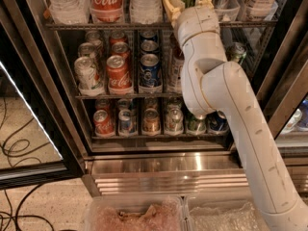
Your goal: Pick green can from top shelf of fridge
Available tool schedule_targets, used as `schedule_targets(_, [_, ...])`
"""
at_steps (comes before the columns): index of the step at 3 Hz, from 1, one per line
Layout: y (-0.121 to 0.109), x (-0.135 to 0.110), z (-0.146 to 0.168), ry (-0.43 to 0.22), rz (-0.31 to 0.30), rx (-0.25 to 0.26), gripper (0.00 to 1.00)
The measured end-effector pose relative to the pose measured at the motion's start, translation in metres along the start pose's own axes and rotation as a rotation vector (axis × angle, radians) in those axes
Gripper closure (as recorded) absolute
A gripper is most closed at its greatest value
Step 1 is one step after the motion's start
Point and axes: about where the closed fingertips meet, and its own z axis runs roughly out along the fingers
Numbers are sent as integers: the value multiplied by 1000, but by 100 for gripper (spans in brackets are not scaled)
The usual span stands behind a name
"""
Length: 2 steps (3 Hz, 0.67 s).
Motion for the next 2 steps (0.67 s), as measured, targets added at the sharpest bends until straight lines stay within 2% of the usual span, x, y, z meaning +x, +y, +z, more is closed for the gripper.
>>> schedule_targets(2, [1, -8, 2, -15, 9, 4, 100])
